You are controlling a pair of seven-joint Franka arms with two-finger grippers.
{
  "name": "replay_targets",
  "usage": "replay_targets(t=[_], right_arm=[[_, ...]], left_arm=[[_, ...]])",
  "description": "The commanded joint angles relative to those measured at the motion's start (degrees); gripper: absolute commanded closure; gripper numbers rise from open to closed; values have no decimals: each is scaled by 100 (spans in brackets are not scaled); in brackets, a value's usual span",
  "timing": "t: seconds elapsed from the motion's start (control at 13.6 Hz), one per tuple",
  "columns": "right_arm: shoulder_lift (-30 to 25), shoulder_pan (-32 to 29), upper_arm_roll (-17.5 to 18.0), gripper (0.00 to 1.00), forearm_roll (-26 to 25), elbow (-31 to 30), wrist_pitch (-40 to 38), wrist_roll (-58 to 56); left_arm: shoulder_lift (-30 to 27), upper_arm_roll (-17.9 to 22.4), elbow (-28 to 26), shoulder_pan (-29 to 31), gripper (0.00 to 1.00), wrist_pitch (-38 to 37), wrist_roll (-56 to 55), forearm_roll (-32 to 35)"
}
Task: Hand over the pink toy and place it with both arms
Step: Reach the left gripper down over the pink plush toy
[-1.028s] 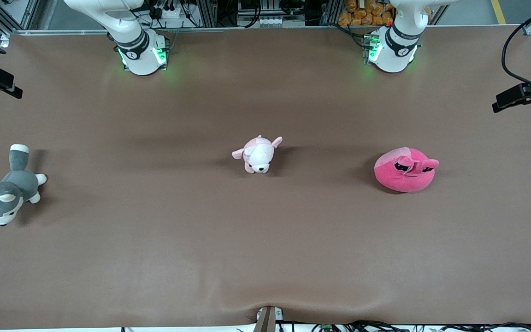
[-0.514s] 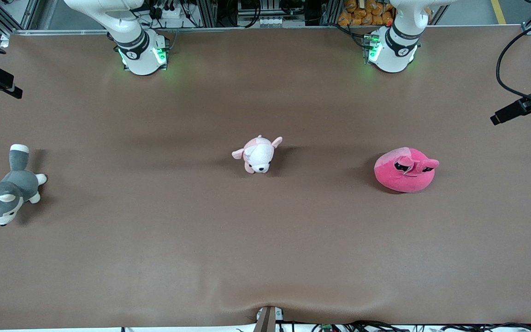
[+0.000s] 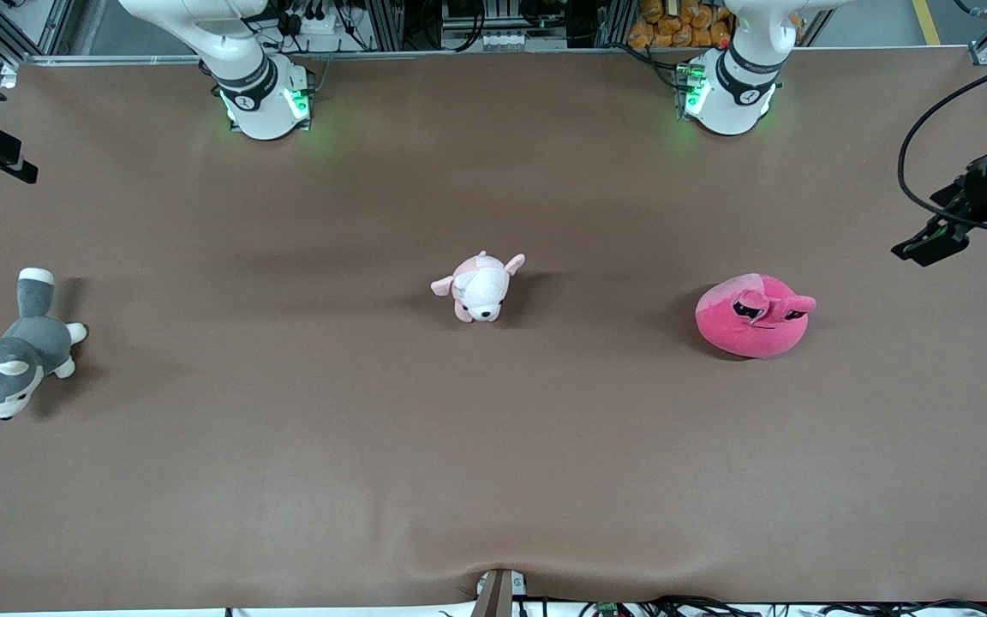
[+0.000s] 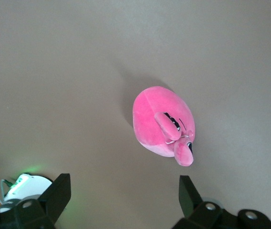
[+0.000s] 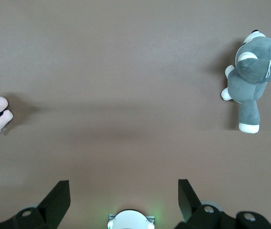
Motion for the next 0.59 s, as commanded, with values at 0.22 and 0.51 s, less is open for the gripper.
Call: replay_targets(t=[0.22,0.51], right_arm=[[67,-100,35,0,73,98,-46,-80],[181,-39,61,0,-103,116,7,-63]], left_arm=[[-150,-9,-1102,129,0,1098,-249,-139],[78,-9,-1270,226,0,1284,-977,-735]])
